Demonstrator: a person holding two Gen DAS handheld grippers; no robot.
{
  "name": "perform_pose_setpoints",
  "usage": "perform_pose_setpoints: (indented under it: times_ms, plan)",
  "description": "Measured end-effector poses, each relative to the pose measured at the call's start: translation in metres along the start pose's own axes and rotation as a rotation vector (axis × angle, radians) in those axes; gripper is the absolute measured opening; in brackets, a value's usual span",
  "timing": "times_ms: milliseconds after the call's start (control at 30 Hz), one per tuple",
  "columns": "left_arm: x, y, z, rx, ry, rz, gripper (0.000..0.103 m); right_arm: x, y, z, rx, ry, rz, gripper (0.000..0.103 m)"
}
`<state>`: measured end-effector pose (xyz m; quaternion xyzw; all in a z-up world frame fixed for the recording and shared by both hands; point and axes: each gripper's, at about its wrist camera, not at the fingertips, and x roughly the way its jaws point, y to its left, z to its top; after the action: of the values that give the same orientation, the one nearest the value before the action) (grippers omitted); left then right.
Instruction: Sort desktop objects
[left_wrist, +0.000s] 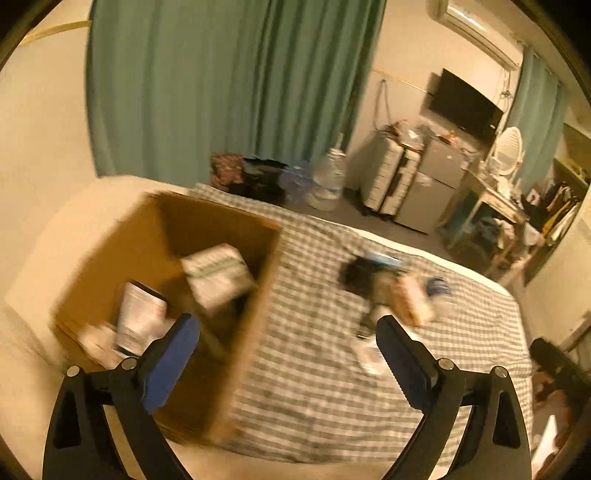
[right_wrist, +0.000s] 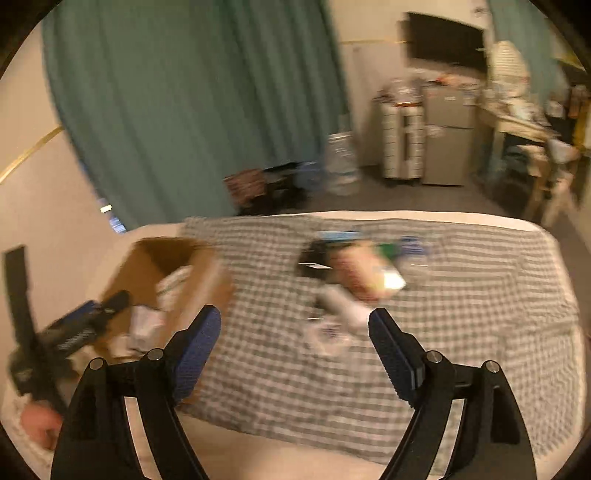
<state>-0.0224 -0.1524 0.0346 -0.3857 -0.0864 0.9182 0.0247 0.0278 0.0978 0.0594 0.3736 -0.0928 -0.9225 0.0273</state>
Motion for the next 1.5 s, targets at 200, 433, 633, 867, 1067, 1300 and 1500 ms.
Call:
perform_pose_setpoints:
  times_ms: [200,433,633,867,1067,1300,1500]
  plan:
    - [0.055,-0.085,-0.065,-0.004,0.074,-0.013,0.103,-0.003,-0.082,-0.04,0.057,-0.002,-0.104,0.083]
    - [0.144,-0.139,-0.124,0.084,0.173,0.068,0.103,0.035,-0.138,-0.079,0.015,0.028,-0.141,0.083]
    - [0.203,-0.146,-0.125,0.041,0.301,0.093,0.103,0.073,-0.161,-0.071,0.008,0.017,-0.125,0.083]
    - [0.244,-0.136,-0.126,-0.079,0.333,0.074,0.089,0.114,-0.157,-0.081,0.003,0.084,-0.089,0.082]
    - [0.231,-0.125,-0.126,-0.131,0.319,-0.013,0.038,0.126,-0.154,-0.082,0.002,0.121,-0.115,0.082]
    - [0.197,-0.108,-0.12,-0.147,0.333,-0.126,0.027,0.115,-0.147,-0.084,-0.025,0.103,-0.134,0.082]
    - [0.172,-0.089,-0.11,-0.097,0.399,-0.201,0.01,0.104,-0.142,-0.084,-0.031,0.091,-0.134,0.082]
